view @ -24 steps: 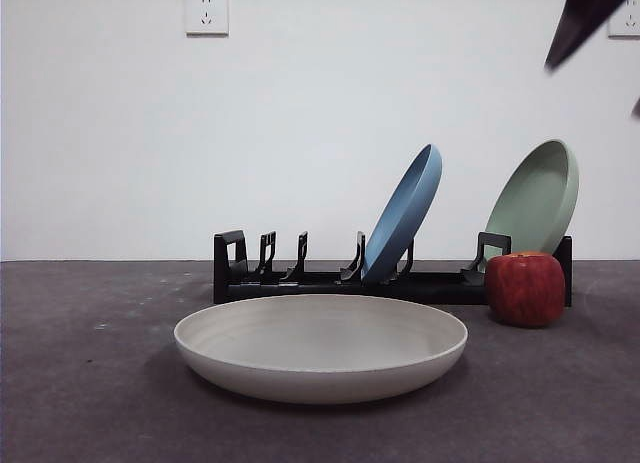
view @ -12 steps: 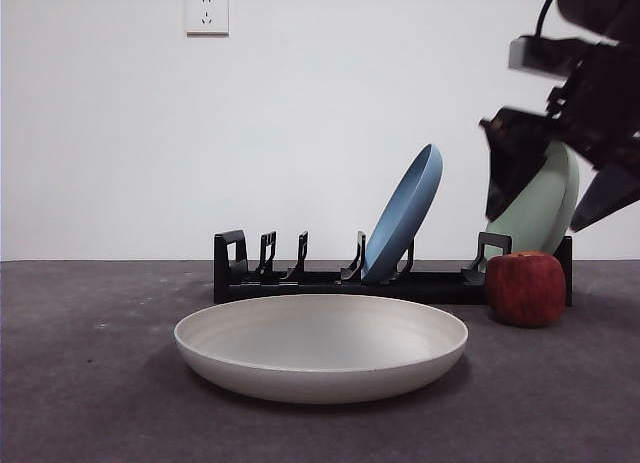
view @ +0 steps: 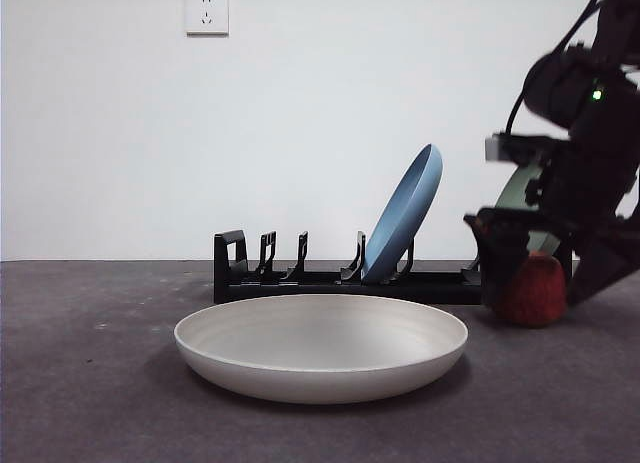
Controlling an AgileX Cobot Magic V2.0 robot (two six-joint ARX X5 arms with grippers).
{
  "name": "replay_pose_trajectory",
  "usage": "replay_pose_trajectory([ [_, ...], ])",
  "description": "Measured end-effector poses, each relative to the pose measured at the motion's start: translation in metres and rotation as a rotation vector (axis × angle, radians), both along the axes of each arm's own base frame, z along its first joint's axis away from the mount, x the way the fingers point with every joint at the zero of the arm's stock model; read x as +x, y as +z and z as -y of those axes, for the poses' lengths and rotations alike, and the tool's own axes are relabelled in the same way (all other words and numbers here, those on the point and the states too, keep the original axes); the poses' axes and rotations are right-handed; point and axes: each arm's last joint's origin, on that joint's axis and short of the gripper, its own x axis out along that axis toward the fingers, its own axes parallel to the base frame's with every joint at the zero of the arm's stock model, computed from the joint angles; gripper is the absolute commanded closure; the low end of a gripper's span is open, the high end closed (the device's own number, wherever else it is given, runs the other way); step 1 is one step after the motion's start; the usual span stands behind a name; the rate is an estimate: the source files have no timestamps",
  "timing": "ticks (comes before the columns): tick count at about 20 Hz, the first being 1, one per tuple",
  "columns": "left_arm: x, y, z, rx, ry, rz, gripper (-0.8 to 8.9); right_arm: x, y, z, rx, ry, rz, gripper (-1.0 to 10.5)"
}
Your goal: Take the yellow plate from the plate rack,put the plate on the table,take the apple from the table,put the apple in the plate
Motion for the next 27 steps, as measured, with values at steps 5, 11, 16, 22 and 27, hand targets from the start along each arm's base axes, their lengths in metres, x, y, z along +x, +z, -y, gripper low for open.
replay_pose_trajectory([
  [5, 0.0, 0.0, 0.0, -0.006, 0.007, -0.008, 5.27, 0.002, -0.004, 0.0, 0.007, -0.011, -0.005, 7.7],
  [11, 0.0, 0.0, 0.0, -0.008, 0.009, -0.01, 5.27, 0.0, 0.0, 0.0, 0.006, -0.012, -0.008, 9.6],
  [16, 0.0, 0.0, 0.0, -0.008, 0.009, -0.01, 5.31, -0.016, 0.046, 0.001, 0.035, 0.0, 0.102, 9.6],
  [22, 0.0, 0.0, 0.0, -0.008, 0.008, -0.01, 5.31, -0.055, 0.094, -0.04, 0.153, 0.176, 0.209, 9.6],
  [27, 0.0, -0.001, 0.0, 0.0, 0.008, -0.014, 5.31, -0.081, 0.081, -0.109, 0.179, 0.394, 0.177, 9.6],
])
